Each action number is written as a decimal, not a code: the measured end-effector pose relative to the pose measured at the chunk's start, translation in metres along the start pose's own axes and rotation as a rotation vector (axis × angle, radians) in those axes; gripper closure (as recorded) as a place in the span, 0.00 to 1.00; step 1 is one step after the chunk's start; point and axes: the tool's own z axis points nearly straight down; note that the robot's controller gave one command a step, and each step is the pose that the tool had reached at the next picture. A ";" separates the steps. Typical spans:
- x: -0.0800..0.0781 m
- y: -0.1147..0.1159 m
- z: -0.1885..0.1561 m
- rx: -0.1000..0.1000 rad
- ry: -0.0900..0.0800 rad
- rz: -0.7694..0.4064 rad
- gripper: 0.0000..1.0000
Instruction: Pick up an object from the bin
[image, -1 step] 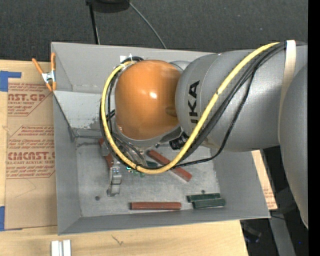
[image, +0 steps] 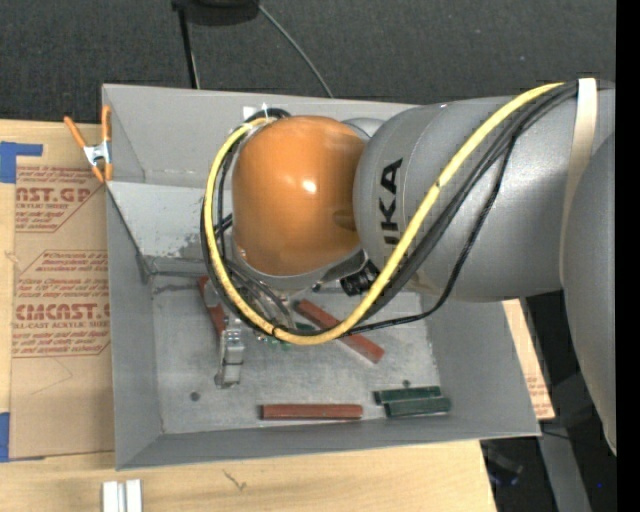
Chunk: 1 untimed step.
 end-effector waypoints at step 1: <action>-0.066 -0.054 0.054 -0.002 -0.009 -0.072 0.00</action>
Offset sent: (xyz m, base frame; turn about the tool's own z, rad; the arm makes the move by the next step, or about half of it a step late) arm 0.0811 -0.0755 -0.0812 0.1300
